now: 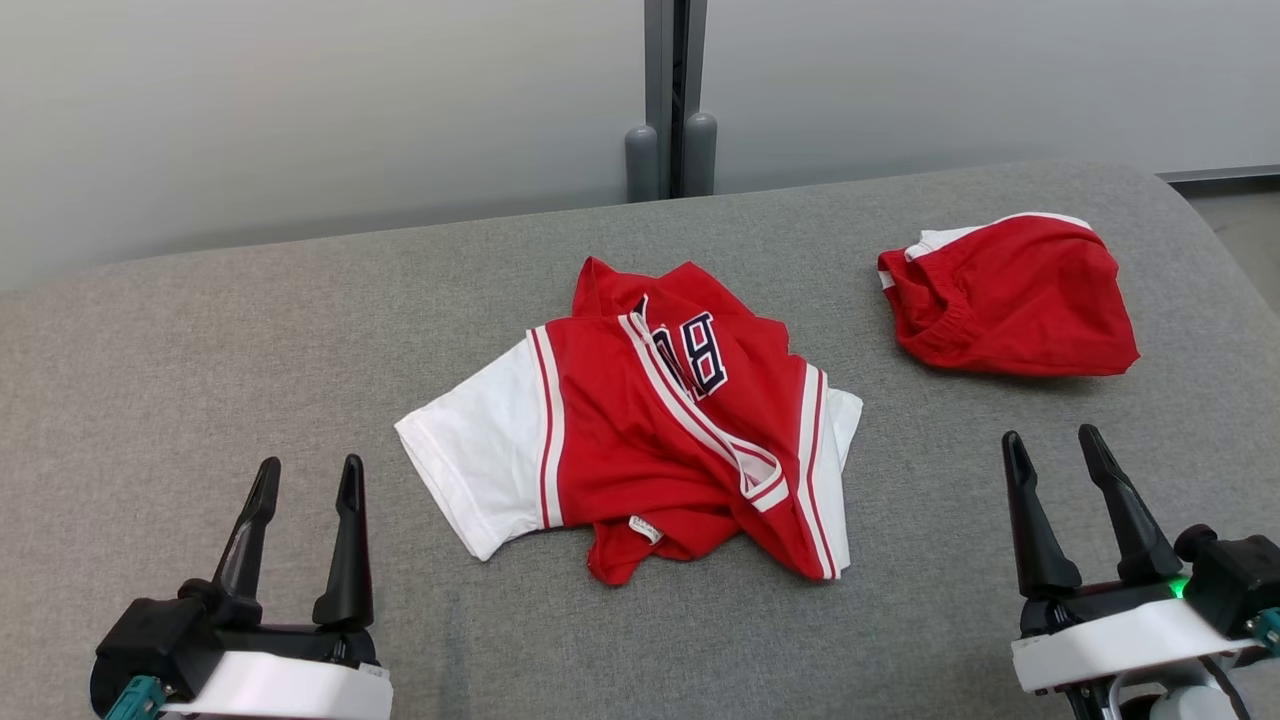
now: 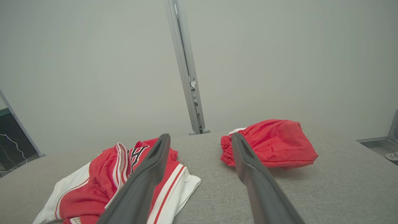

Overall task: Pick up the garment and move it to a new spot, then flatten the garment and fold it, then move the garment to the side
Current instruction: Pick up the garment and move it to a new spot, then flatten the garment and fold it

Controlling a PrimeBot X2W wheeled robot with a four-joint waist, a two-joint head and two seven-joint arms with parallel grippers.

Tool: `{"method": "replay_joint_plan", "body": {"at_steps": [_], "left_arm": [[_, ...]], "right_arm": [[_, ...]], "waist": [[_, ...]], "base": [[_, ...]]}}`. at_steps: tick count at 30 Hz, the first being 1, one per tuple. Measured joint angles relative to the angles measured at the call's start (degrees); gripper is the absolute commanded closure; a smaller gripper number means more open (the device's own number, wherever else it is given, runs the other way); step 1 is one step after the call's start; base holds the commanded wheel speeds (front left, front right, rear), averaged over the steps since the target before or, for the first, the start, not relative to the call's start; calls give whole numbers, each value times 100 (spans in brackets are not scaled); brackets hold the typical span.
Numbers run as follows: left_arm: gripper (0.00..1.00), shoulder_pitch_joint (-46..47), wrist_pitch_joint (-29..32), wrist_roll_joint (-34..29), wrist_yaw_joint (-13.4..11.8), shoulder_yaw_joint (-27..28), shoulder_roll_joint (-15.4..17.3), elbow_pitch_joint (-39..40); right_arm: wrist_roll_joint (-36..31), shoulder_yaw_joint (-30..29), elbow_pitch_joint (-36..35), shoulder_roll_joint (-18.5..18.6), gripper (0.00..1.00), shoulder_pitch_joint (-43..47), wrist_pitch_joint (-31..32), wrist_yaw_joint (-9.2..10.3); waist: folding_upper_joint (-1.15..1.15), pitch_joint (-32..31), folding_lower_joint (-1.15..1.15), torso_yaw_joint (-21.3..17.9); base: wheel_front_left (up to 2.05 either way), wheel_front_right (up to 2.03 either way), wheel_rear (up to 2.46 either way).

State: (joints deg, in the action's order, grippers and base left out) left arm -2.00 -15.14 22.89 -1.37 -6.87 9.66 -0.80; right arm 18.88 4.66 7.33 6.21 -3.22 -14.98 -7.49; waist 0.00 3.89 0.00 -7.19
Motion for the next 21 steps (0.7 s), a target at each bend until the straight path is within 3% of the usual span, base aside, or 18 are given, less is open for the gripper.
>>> {"method": "replay_joint_plan", "body": {"at_steps": [8, 21], "left_arm": [[0, -2, 0, -330, 389, 389, -342, -154], [0, 52, 0, -630, 687, 581, -619, -367]], "right_arm": [[-53, 58, -11, 43, 0, -9, 0, 0], [-84, 335, 58, 268, 0, -120, 0, 0]], "waist": [[0, 19, 0, -2], [0, 19, 0, 51]], "base": [[0, 0, 0], [0, 0, 0]]}}
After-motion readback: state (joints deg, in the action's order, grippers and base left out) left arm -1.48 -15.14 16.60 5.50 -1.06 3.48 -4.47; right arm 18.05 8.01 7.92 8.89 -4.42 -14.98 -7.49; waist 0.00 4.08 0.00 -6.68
